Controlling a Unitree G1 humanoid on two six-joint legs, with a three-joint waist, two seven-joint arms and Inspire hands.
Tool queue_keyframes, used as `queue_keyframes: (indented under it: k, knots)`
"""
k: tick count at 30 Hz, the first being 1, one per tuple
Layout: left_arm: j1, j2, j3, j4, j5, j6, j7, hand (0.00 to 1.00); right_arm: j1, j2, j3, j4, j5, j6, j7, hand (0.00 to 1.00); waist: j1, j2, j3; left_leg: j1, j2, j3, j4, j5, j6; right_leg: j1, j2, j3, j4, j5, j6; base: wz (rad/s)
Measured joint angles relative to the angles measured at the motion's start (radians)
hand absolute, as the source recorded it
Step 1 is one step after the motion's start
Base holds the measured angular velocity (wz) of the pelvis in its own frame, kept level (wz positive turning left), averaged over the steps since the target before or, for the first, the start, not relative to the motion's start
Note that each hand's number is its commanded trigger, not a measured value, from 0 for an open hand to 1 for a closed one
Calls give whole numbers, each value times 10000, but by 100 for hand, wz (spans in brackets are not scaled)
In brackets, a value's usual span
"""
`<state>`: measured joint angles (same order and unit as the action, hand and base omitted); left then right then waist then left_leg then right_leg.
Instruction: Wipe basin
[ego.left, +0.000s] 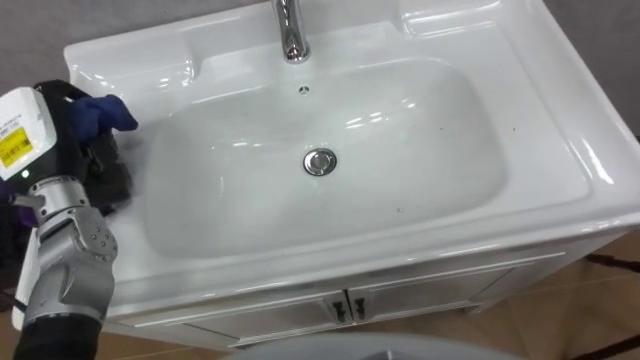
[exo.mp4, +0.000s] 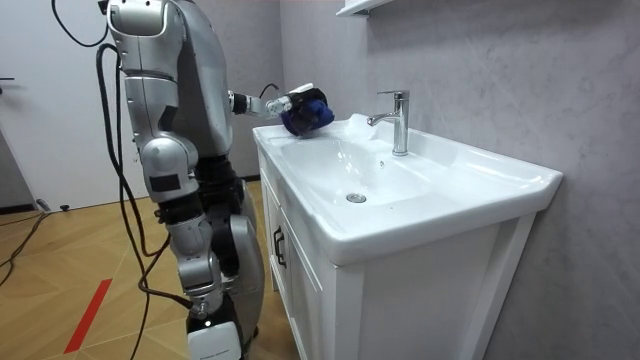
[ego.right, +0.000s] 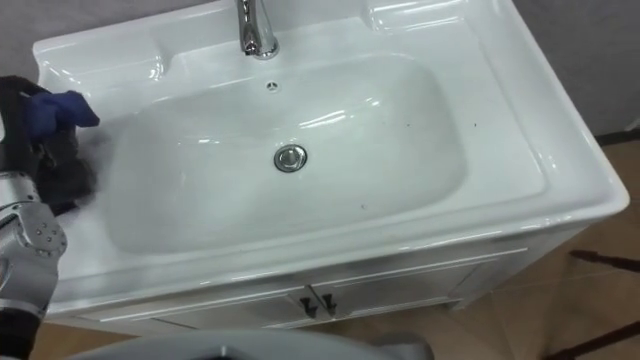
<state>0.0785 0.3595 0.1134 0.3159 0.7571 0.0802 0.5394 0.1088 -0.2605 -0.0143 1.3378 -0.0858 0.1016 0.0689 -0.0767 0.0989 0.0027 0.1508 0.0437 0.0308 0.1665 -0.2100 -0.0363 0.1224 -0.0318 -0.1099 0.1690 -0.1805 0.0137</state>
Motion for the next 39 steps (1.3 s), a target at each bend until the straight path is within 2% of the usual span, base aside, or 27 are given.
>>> queue_keyframes:
  k: [13, 25, 29, 31, 34, 36, 37, 39]
  knots:
    - [21, 0, -8, 493, -4, 7, -17, 0, 36, 1, 16, -15, 11, 76, -5, 0, 32, -59, -25, 53, 0, 43, -20, 0, 0, 3, 4, 53, 20, 1, 0, 0]
    - [20, 4, -8, 179, 5, -8, -1, 0, 7, 1, 2, 8, 6, 77, -7, 0, -5, -21, -31, 75, 0, 85, -17, 0, 0, 5, 6, 105, 18, 1, 1, 0]
    - [16, 4, -8, 83, -30, -49, 24, 0, 17, -2, 26, 5, 14, 71, -32, 0, -11, -15, -8, 87, 0, 141, -21, 0, 0, 3, 3, 140, 35, 1, 1, -2]
    - [16, 4, -8, -34, -300, -87, 44, 0, 34, -11, 29, -30, 17, 74, -42, 0, -4, -14, -9, 75, 0, 142, -22, 0, 0, -6, 5, 131, 30, -1, 4, 0]
    - [-22, 3, 13, -38, -1923, -249, 204, 0, 43, -11, 22, -66, 115, 47, -140, 0, -9, 16, -9, 137, 1, 163, -27, 0, 0, 48, 10, 168, 15, -1, 4, -3]
    - [-52, -3, 22, -160, -3790, -259, 187, 0, 87, 1, 21, -121, 52, 12, -136, 0, -11, 6, 14, 143, 0, 179, -30, -1, 1, 48, 9, 190, 16, -2, 5, -2]
    - [-52, -16, 22, -230, -4243, -260, 168, 0, 106, 13, 21, -149, 51, 8, -136, 0, -6, 12, 14, 137, 0, 185, -30, -1, 1, 45, 10, 193, 14, -3, 7, 0]
    - [-53, -25, 24, -290, -5979, -322, -4, 0, 97, 31, -3, -194, 19, 31, -107, 0, -31, -27, 40, 139, 0, 189, -29, -1, 1, 45, 8, 194, 34, -11, 17, 0]
